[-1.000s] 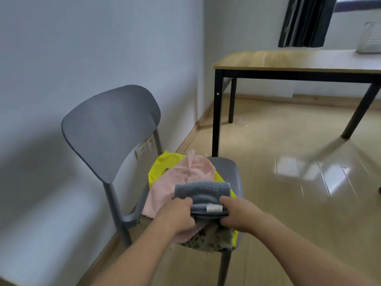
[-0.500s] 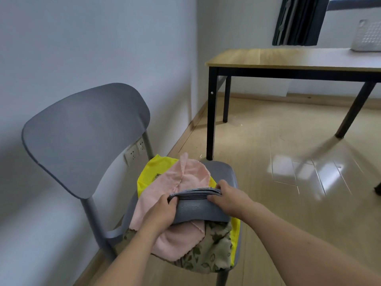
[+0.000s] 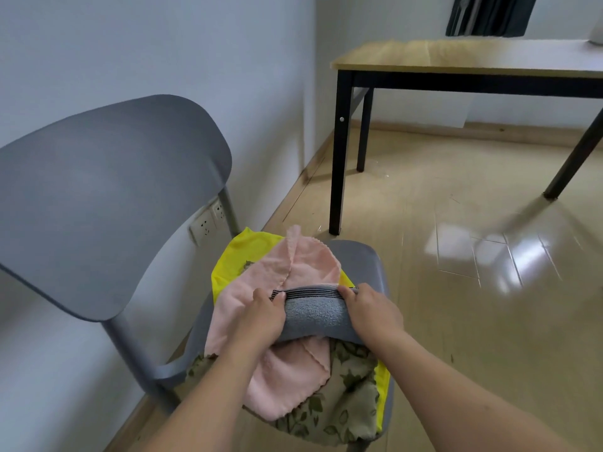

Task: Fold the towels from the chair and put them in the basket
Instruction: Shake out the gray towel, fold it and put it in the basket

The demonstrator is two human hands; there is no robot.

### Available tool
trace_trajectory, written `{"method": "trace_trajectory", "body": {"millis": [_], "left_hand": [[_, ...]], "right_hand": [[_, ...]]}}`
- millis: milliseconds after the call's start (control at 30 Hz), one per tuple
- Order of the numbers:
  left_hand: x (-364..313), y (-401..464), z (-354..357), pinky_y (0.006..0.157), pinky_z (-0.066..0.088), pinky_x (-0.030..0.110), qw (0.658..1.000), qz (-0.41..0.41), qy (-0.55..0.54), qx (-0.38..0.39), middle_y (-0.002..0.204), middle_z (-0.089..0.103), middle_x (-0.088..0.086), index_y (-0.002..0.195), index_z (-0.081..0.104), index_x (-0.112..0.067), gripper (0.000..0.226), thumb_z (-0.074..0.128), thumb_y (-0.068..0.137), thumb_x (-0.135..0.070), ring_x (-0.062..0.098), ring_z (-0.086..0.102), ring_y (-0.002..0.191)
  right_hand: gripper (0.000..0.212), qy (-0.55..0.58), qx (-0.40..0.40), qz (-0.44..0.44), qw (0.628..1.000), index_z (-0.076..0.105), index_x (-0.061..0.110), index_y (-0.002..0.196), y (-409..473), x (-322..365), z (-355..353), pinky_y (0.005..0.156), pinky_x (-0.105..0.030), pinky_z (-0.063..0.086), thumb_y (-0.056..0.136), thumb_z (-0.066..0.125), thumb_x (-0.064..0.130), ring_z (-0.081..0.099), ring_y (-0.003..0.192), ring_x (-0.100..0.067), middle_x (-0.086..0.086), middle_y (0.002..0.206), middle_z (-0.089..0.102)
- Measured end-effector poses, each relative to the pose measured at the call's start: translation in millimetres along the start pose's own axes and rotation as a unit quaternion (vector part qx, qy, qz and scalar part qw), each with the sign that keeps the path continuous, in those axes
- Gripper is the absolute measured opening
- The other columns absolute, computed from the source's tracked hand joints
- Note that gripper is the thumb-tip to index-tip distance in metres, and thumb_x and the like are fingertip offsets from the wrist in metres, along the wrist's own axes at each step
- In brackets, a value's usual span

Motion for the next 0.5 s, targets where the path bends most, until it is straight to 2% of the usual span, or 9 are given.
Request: {"method": "trace_trajectory", "body": {"millis": [167,300,367,433,500], "left_hand": [[1,0,0,0.081,0.038,0.038,1.000,0.025,-0.002,-0.003,0.128,0.057,0.017,0.122,0.045,-0.012,0.046,0.029,0.099,-0.049,0.037,0.054,0.113],[3,-12,-6,0.078,0.040,0.039,0.997,0.069,0.003,-0.019,0.120,0.061,0.017,0.102,0.043,-0.018,0.033,0.024,0.101,-0.044,0.037,0.057,0.106],[6,-20,-13,0.079,0.043,0.040,0.996,0.078,-0.030,-0.020,0.116,0.062,0.017,0.097,0.042,-0.017,0.028,0.026,0.102,-0.040,0.036,0.057,0.103],[5,-24,-24,0.086,0.043,0.038,0.994,0.079,-0.080,-0.016,0.120,0.060,0.017,0.104,0.047,-0.014,0.029,0.028,0.102,-0.036,0.035,0.055,0.106],[-3,-30,-39,0.087,0.037,0.030,0.990,0.079,-0.117,-0.003,0.126,0.056,0.016,0.113,0.053,-0.008,0.032,0.031,0.103,-0.029,0.031,0.051,0.113]], "right_hand": [[0.053,-0.045,-0.010,-0.018,0.999,0.055,0.014,0.106,-4,4,0,0.071,-0.036,0.037,0.098,0.024,0.056,0.060,0.103,-0.030,-0.009,0.109,0.065],[0.039,-0.112,0.000,-0.068,0.991,0.048,0.018,0.119,-22,20,-17,0.077,-0.037,0.043,0.103,0.024,0.043,0.059,0.105,-0.030,-0.010,0.115,0.059],[0.036,-0.123,-0.015,-0.095,0.988,0.045,0.021,0.126,-26,27,-28,0.080,-0.038,0.039,0.104,0.023,0.038,0.053,0.108,-0.031,-0.009,0.115,0.055],[0.035,-0.089,-0.016,-0.093,0.992,0.043,0.030,0.132,-26,31,-39,0.086,-0.041,0.035,0.104,0.022,0.035,0.043,0.114,-0.035,-0.010,0.115,0.051],[0.038,-0.004,0.023,-0.058,0.998,0.045,0.023,0.131,-26,36,-52,0.091,-0.044,0.037,0.102,0.028,0.042,0.041,0.117,-0.037,-0.014,0.119,0.049]]}}
Point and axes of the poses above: each hand's wrist, its own y-axis towards the middle knuckle, its own z-axis out of the palm, x = y × z, the point moved 4 cm from there along y, towards the middle knuckle
